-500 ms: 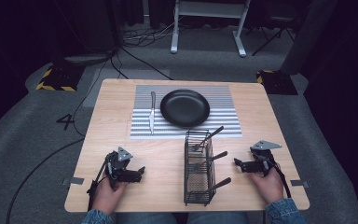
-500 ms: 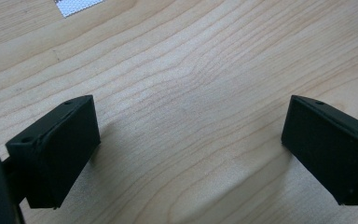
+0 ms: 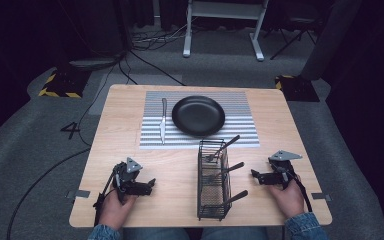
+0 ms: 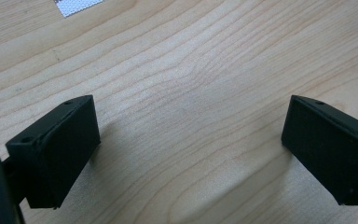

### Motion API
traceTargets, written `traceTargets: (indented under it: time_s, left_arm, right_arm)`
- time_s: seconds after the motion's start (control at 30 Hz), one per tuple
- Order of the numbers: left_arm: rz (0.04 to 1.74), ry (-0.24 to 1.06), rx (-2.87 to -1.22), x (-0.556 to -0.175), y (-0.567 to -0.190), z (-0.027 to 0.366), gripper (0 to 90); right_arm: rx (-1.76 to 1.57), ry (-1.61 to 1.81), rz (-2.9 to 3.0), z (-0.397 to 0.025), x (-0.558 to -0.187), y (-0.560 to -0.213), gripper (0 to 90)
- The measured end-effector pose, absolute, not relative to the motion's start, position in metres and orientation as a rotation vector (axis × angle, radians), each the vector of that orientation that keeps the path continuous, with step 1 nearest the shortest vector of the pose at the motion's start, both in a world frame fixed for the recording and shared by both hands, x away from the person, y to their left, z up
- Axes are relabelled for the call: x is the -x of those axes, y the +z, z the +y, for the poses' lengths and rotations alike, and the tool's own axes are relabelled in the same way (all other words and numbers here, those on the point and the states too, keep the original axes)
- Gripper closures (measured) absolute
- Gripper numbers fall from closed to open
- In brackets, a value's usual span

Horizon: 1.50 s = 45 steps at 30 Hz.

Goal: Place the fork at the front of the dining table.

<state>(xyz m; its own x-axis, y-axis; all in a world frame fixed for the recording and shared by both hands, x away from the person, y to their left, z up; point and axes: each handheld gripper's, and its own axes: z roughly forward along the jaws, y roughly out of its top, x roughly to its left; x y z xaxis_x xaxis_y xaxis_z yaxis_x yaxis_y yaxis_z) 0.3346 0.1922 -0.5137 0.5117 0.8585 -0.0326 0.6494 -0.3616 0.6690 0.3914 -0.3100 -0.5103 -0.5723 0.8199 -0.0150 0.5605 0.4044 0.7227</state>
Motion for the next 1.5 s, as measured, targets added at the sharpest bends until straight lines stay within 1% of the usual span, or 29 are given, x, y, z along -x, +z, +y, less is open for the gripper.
traceTargets:
  time_s: [0.17,0.3,0.33,0.37,0.43,0.53,0.73,0.97,1.0,1.03,1.17,1.5]
  left_arm:
    - [1.226,0.431,-2.123,-0.335,-0.514,0.192,4.4]
    - [1.227,0.431,-2.121,-0.335,-0.514,0.192,4.4]
    - [1.226,0.431,-2.124,-0.335,-0.514,0.192,4.3]
    - [1.227,0.431,-2.122,-0.335,-0.514,0.192,4.4]
    - [1.227,0.43,-2.122,-0.335,-0.514,0.192,4.4]
    - [1.228,0.43,-2.121,-0.335,-0.514,0.192,4.4]
    - [1.228,0.431,-2.121,-0.335,-0.514,0.192,4.4]
    - [1.227,0.431,-2.122,-0.335,-0.514,0.192,4.4]
    - [1.227,0.431,-2.122,-0.335,-0.514,0.192,4.4]
    - [1.227,0.431,-2.122,-0.335,-0.514,0.192,4.4]
    - [1.227,0.431,-2.122,-0.335,-0.514,0.192,4.4]
    - [1.228,0.431,-2.121,-0.335,-0.514,0.192,4.4]
  right_arm:
    - [-1.189,0.976,2.293,-0.31,-0.391,-0.51,10.1]
    - [-1.184,0.986,2.287,-0.31,-0.39,-0.509,16.1]
    - [-1.183,0.986,2.288,-0.31,-0.39,-0.509,18.4]
    - [-1.188,0.983,2.291,-0.31,-0.39,-0.508,23.2]
    - [-1.179,0.964,2.314,-0.309,-0.388,-0.504,35.6]
    - [-1.169,0.959,2.318,-0.305,-0.387,-0.496,38.7]
    - [-1.148,1.071,2.308,-0.299,-0.385,-0.477,38.3]
    - [-1.094,1.148,2.306,-0.283,-0.383,-0.445,37.8]
    - [-1.094,1.148,2.306,-0.283,-0.383,-0.445,37.8]
    - [-1.076,1.168,2.306,-0.276,-0.383,-0.436,38.0]
    - [-1.026,1.199,2.314,-0.263,-0.385,-0.42,37.9]
    - [-0.964,1.262,2.349,-0.242,-0.393,-0.395,37.9]
